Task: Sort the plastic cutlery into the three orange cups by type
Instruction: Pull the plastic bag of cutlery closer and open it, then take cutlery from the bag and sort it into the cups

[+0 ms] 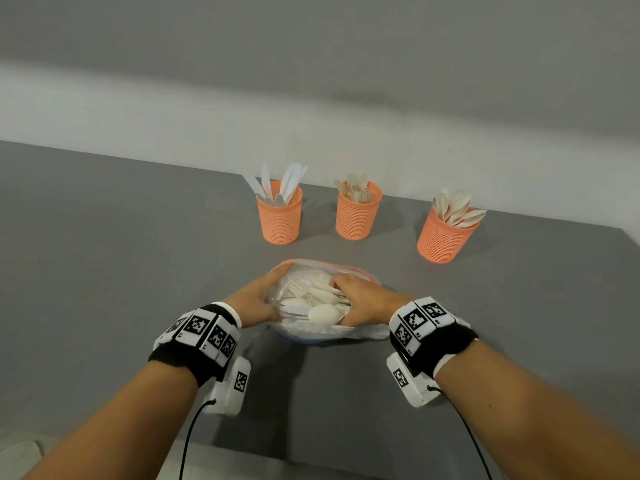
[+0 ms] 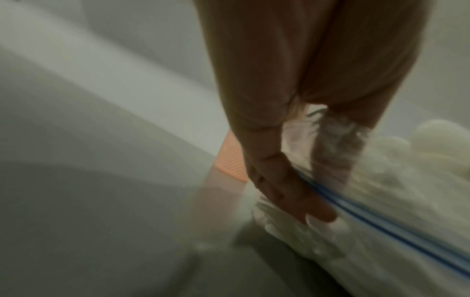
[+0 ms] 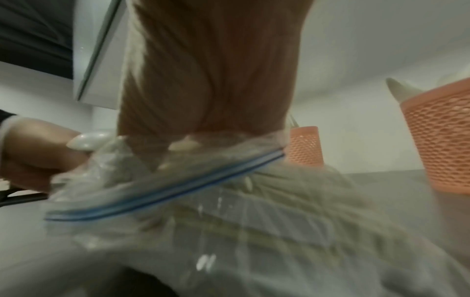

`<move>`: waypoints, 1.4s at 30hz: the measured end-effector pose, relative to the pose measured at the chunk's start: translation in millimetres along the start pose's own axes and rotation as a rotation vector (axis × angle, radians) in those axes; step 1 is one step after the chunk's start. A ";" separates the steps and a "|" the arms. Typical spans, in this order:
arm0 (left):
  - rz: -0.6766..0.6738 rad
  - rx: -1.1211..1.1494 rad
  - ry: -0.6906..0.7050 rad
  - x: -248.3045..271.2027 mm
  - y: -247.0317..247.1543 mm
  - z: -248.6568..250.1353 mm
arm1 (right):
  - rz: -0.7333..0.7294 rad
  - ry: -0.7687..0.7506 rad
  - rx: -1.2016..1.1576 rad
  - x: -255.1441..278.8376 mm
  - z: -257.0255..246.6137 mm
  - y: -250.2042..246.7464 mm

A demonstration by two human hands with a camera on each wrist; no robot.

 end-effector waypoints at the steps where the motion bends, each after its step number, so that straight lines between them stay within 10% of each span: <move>1: 0.008 0.079 -0.023 1.8 -0.8 -2.2 | -0.008 -0.001 0.039 -0.5 -2.7 2.8; 14: 0.113 0.380 -0.138 3.9 -10.6 -14.0 | 0.199 0.006 -0.496 9.4 9.7 -6.5; 30: 0.168 -0.315 -0.112 -2.1 -28.9 18.7 | 0.535 -0.043 -1.431 33.7 19.5 -61.7; 35: 0.284 -0.025 0.156 6.5 -44.3 82.9 | 0.481 -0.107 -1.439 34.4 -0.7 -85.3; 42: -0.095 0.724 0.253 -8.5 -9.3 121.2 | 0.049 -0.147 -1.403 20.3 -61.8 -68.3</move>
Point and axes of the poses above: each hand's wrist, its own x-axis away from the middle knuckle, its own y-axis out of the palm, z = x × y, the point moved 9 cm from there along -x, towards the middle knuckle
